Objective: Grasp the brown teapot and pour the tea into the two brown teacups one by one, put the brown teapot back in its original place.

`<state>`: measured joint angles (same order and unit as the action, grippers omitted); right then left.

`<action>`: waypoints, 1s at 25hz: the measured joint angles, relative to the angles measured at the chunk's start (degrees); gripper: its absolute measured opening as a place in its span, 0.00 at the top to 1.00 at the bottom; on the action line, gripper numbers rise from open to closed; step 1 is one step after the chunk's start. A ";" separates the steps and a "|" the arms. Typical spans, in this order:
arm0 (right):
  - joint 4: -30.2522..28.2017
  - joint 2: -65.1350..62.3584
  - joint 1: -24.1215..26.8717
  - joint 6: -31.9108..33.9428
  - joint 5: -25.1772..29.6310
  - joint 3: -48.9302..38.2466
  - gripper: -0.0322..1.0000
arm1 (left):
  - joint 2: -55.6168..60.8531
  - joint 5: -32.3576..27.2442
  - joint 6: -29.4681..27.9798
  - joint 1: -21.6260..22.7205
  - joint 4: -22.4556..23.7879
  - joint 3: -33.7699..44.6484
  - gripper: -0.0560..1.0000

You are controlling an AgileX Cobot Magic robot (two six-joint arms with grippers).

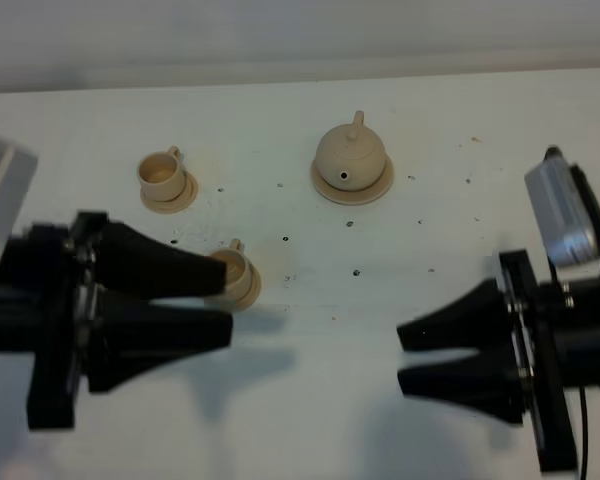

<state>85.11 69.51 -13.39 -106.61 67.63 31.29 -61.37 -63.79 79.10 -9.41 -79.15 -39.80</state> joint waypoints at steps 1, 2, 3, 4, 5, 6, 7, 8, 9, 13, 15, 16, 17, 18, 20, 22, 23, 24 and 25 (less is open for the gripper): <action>-0.33 0.00 0.00 1.61 -1.06 0.89 0.59 | 0.58 0.26 -4.54 0.00 2.96 -2.54 0.50; -0.71 0.04 0.00 3.34 -2.54 1.80 0.59 | 1.37 0.38 -8.32 0.00 6.32 -4.97 0.50; -1.13 0.04 0.00 4.88 -3.97 2.56 0.59 | 2.27 0.43 -12.79 0.00 9.67 -6.84 0.50; -1.49 0.04 0.00 6.20 -5.12 3.15 0.59 | 3.13 0.42 -17.14 0.00 12.41 -8.85 0.50; -1.82 0.04 0.00 7.25 -6.43 3.62 0.59 | 4.29 0.49 -21.49 0.00 15.75 -10.56 0.50; -2.24 0.04 0.00 8.33 -7.76 4.12 0.59 | 5.57 0.63 -25.08 0.00 19.20 -11.71 0.50; -2.57 0.04 0.00 9.48 -8.97 4.65 0.59 | 6.96 0.81 -29.35 0.00 22.76 -12.78 0.50; -2.71 0.04 0.00 10.47 -9.88 5.08 0.59 | 8.18 1.09 -33.70 0.00 25.93 -13.53 0.50; -2.85 0.07 0.00 11.71 -11.01 5.69 0.59 | 9.71 1.41 -38.02 0.00 29.90 -13.84 0.50; -3.04 0.11 0.00 15.49 -14.41 7.97 0.59 | 15.41 1.46 -53.89 0.00 47.67 -13.91 0.50; -3.50 0.11 0.00 17.14 -15.87 8.93 0.59 | 17.86 1.20 -61.71 0.00 55.78 -13.91 0.50; -3.95 0.11 0.00 17.94 -16.78 9.45 0.59 | 19.07 0.71 -65.06 0.00 59.68 -13.91 0.50; -4.41 0.11 0.00 18.94 -17.84 10.07 0.59 | 20.17 -0.24 -67.57 0.00 63.25 -13.91 0.50; -4.80 0.11 0.00 20.16 -18.70 10.50 0.59 | 21.04 -1.24 -70.20 0.00 66.42 -13.95 0.50; -6.01 0.11 0.00 22.56 -21.19 11.56 0.59 | 22.78 -3.58 -74.05 0.00 71.33 -13.95 0.50; -6.89 0.13 0.00 24.66 -23.04 12.63 0.59 | 24.33 -4.77 -76.95 0.00 75.13 -12.92 0.50; -7.30 0.13 0.00 25.49 -23.70 13.19 0.59 | 25.20 -4.77 -77.94 0.00 76.81 -12.03 0.50; -7.83 0.13 0.00 26.67 -24.28 13.95 0.59 | 26.06 -4.77 -78.49 0.00 78.14 -11.14 0.50; -8.61 0.17 0.00 27.90 -24.93 14.76 0.59 | 26.92 -4.77 -79.10 0.00 79.15 -9.92 0.50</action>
<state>76.50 69.68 -13.39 -78.71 42.70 46.06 -34.45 -68.56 0.00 -9.41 0.00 -49.72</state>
